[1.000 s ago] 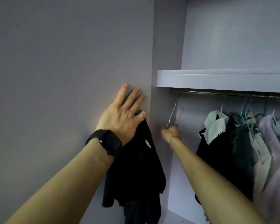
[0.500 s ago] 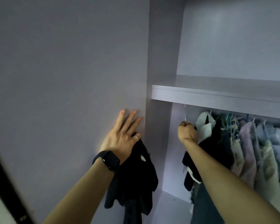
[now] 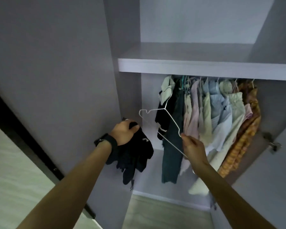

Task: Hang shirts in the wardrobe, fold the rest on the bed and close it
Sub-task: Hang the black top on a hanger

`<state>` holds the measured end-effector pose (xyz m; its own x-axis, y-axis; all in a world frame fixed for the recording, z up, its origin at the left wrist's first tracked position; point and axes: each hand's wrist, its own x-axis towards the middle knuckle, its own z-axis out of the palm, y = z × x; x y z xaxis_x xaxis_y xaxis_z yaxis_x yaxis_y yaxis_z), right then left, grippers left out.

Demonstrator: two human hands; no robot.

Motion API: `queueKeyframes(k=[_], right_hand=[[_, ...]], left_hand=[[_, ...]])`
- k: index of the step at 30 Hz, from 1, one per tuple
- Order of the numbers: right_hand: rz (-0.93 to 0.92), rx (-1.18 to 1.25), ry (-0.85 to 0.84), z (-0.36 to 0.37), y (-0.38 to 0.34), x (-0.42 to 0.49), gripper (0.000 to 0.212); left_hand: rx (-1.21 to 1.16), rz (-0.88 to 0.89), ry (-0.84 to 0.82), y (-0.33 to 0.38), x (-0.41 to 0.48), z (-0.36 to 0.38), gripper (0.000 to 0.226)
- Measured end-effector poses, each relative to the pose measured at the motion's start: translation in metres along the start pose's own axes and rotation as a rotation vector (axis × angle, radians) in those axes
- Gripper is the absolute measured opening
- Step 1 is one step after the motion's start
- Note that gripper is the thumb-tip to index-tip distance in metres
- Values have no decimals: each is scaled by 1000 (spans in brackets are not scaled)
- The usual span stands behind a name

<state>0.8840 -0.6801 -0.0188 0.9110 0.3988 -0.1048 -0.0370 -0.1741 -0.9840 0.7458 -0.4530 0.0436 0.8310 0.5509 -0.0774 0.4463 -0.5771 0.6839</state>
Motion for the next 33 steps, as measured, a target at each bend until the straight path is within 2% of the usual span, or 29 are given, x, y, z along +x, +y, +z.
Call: queueKeyframes(k=[4,7,9,11,14,16,18,21,24,26,28,29,31,33], right_hand=[[-18,145,-27,-35,30,-71,52],[-38,152,-23,-51,50,-98,51],[-1,186,-57,-61,60,-104,50],[-23,113,-88,-77,69,-103,42],[-72,-149,-131,-91,79,-101,23],[-38,-169,-150,-99,82,-98,24],[64,-11,-161,-108,79,-92,28],[233,349,-161,-127,57,-70,30],[250,599,-206,-150,23,-44,40],[279,637,-136,-159,3,-32,42],[231,448,52,-166,-15,-27,39],[183,397,145,-172,-26,-23,37],[136,492,260,-179,-41,-20,43],[130,704,293,-183,-57,-14,49]], left_hand=[[-351,-27,-65,-4,-16,47,25],[-474,-79,-116,3,-25,73,23],[-526,-108,-92,6,-27,85,17],[-551,-118,-60,16,-29,96,14],[-531,-87,-85,33,-33,108,15],[-529,-67,-100,50,-35,119,13],[-518,-42,-100,63,-36,127,12],[-363,35,-155,77,-38,134,17],[-201,96,-149,96,-40,143,18],[-171,131,-137,107,-40,147,15],[-135,170,-151,113,-40,145,12],[-116,177,-143,120,-38,140,20],[-85,148,-116,128,-36,127,32],[-38,146,-97,140,-34,111,33]])
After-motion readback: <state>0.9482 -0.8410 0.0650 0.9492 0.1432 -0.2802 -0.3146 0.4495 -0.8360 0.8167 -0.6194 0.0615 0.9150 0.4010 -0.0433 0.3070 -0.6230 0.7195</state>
